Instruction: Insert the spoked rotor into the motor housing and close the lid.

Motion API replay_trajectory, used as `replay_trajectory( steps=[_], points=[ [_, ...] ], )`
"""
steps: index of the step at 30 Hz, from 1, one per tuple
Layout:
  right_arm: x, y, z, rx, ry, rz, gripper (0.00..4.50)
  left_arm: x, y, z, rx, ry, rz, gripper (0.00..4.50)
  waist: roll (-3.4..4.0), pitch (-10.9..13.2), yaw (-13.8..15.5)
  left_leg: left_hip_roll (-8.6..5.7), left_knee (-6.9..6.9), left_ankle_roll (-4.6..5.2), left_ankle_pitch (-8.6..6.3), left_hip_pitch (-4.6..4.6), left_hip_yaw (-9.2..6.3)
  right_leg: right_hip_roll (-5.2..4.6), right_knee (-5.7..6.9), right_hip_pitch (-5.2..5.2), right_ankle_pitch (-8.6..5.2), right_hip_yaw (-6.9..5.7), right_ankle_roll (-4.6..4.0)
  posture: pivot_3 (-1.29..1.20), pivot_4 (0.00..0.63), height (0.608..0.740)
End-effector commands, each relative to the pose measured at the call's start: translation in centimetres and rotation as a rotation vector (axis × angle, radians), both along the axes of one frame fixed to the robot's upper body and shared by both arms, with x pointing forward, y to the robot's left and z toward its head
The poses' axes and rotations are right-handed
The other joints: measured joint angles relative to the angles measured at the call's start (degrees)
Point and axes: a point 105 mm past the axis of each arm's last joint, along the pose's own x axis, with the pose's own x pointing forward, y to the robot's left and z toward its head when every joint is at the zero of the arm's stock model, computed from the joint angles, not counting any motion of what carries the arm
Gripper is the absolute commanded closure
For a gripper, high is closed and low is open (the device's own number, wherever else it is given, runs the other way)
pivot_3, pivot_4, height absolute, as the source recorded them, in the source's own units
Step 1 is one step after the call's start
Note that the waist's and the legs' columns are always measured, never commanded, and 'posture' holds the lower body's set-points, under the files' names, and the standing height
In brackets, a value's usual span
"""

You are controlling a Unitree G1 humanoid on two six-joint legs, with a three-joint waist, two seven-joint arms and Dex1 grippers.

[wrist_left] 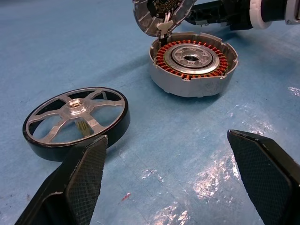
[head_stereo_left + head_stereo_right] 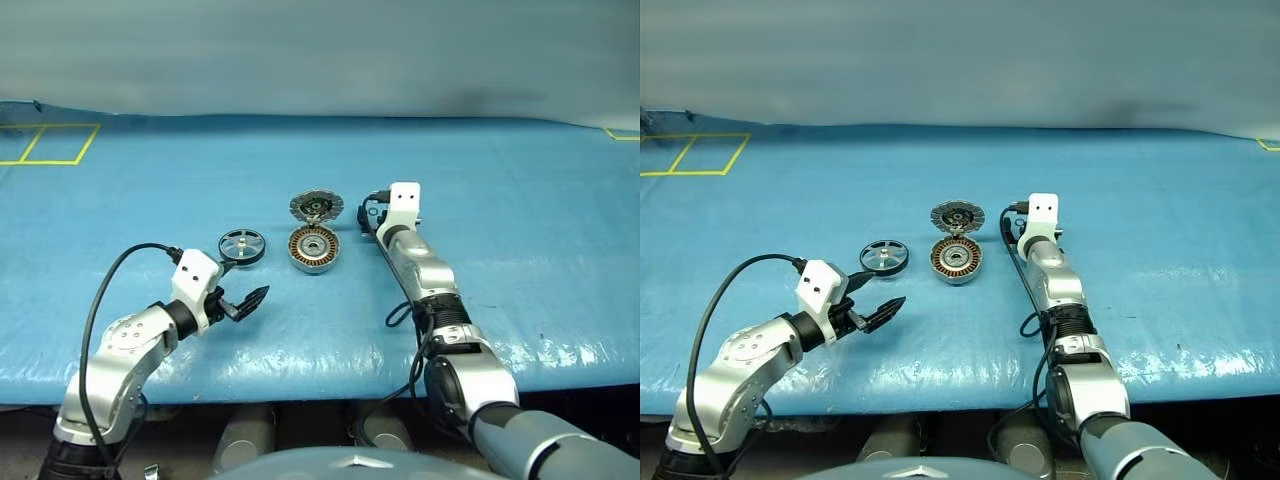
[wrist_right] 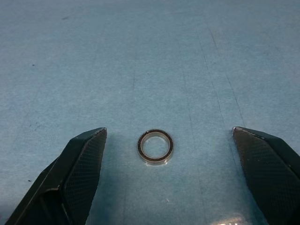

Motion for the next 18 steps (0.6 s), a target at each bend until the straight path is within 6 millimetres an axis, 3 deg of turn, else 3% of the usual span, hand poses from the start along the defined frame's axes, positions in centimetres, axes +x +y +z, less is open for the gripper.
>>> replay_trajectory(
  steps=[1, 9, 14, 18],
  points=[
    [0.3, 0.5, 0.2, -0.021, -0.017, 0.004, 0.00, -0.1, -0.4, 1.4, -0.003, -0.062, -0.020, 0.06, 0.00, 0.0, -0.1, 0.00, 0.00, 0.00, 0.00, 0.00, 0.01, 0.01, 0.00, 0.00, 0.00, 0.02, 0.00, 0.00, 0.150, 0.740],
    [-0.1, 1.3, -1.1, -0.066, 0.003, 0.030, 0.00, -0.2, -0.4, 1.3, -0.006, -0.056, -0.016, 0.06, 0.00, 0.0, -0.5, 0.04, 0.01, 0.00, 0.00, 0.07, 0.02, 0.07, 0.01, 0.03, 0.01, 0.09, -0.02, 0.00, 0.150, 0.740],
    [-0.7, 0.3, 1.4, -0.087, -0.098, 0.016, 0.00, -0.3, -0.1, 1.4, -0.005, -0.061, 0.001, 0.06, 0.00, 0.0, -0.5, 0.05, 0.00, 0.00, 0.00, 0.07, 0.02, 0.09, 0.01, 0.02, 0.02, 0.11, -0.02, 0.00, 0.150, 0.740],
    [-3.8, -0.9, 4.4, -0.173, -0.164, 0.099, 0.00, -0.6, 0.2, 1.2, -0.003, -0.054, 0.019, 0.06, 0.03, 0.0, 0.0, 0.02, -0.02, -0.01, -0.02, -0.05, 0.00, 0.07, -0.01, -0.07, 0.02, 0.15, -0.01, 0.00, 0.150, 0.740]
  ],
)
